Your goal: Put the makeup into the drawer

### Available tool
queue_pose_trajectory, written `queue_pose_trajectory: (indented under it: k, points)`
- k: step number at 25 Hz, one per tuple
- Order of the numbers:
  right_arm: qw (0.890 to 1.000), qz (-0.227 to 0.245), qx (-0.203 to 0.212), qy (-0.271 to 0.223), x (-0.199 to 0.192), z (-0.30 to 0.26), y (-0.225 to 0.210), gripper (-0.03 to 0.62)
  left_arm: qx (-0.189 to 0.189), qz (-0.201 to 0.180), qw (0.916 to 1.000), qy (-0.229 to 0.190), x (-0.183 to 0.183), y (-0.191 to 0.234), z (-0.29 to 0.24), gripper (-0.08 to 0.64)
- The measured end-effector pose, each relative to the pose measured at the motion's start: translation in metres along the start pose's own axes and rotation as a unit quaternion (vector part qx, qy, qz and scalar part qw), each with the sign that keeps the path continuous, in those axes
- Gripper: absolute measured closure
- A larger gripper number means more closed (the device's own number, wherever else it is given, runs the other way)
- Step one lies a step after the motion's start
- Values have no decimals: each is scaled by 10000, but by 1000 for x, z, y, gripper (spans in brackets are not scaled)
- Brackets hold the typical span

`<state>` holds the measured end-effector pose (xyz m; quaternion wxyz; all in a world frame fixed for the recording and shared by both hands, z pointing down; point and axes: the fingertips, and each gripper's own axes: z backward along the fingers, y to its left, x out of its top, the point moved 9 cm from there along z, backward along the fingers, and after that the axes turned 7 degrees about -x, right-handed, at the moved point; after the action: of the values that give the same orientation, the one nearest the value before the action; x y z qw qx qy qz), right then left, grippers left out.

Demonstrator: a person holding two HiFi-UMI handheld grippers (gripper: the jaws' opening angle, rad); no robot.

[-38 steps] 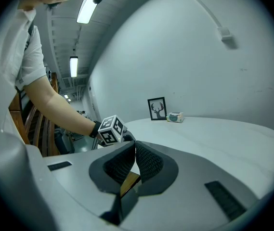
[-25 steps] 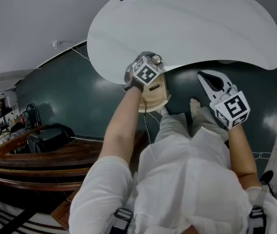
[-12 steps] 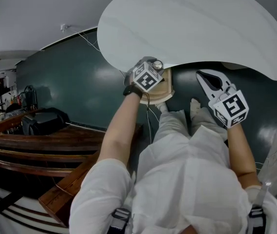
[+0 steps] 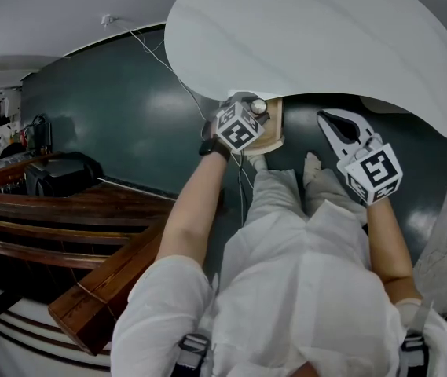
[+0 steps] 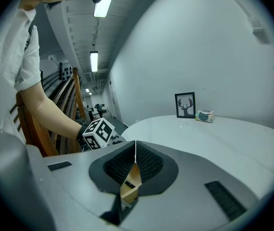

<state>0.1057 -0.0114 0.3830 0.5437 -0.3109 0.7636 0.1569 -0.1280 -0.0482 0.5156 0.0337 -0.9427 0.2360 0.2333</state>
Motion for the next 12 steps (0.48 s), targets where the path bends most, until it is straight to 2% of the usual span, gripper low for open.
queue_pose_trajectory:
  k: [6, 12]
  points:
    - [9999, 30, 101, 30, -1, -8, 10, 581, -184, -70, 9998, -1, -14, -18, -6, 331]
    - [9998, 28, 121, 122, -4, -13, 10, 581, -443, 14, 9988, 200, -34, -24, -28, 331]
